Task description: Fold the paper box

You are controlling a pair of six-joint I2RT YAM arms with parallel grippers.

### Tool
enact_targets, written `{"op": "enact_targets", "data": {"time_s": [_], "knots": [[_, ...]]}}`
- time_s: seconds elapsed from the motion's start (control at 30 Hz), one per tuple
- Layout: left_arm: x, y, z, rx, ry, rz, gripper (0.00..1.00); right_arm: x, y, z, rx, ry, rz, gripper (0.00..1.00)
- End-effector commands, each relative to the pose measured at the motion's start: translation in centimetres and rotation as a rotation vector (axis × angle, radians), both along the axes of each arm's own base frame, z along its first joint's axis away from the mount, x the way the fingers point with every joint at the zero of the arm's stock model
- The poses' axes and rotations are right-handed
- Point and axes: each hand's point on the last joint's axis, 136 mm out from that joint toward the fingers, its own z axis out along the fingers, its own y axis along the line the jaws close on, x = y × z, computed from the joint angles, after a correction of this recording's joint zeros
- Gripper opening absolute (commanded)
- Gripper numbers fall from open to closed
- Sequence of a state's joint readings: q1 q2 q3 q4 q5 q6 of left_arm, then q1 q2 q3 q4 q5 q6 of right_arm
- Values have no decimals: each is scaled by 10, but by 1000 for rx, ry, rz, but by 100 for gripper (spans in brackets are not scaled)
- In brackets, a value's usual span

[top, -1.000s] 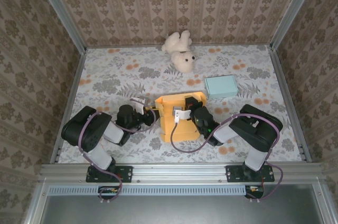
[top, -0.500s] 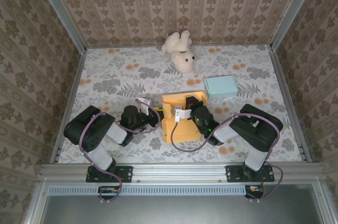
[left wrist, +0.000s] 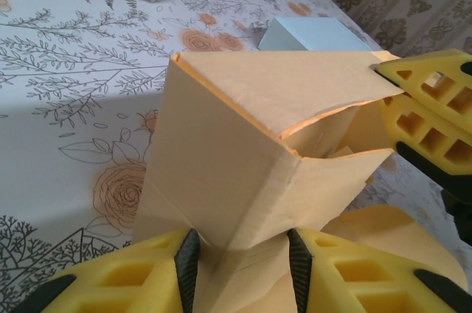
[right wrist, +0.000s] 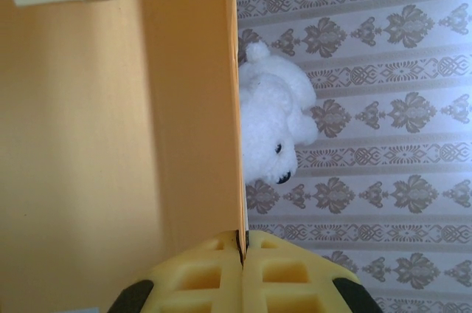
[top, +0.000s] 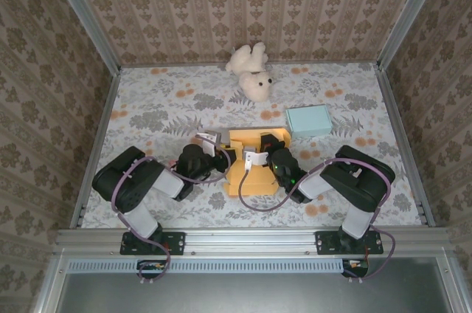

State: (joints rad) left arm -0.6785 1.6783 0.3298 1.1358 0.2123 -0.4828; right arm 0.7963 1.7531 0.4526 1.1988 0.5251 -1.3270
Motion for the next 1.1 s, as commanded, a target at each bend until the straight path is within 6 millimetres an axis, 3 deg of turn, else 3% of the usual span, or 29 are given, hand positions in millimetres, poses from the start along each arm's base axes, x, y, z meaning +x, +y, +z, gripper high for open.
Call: {"op": "enact_targets", "data": {"time_s": [0.0,0.63,1.07], "knots": [[7,-7,9,35,-42,33,42,-7,10,-14,2,61,48,0],[27,2,-3,141,-70,190,46,-8,10,-14,3,63,49,0],[33,29,-23,338,-74,365,46,-6,8,-14,1,64,30,0]]}}
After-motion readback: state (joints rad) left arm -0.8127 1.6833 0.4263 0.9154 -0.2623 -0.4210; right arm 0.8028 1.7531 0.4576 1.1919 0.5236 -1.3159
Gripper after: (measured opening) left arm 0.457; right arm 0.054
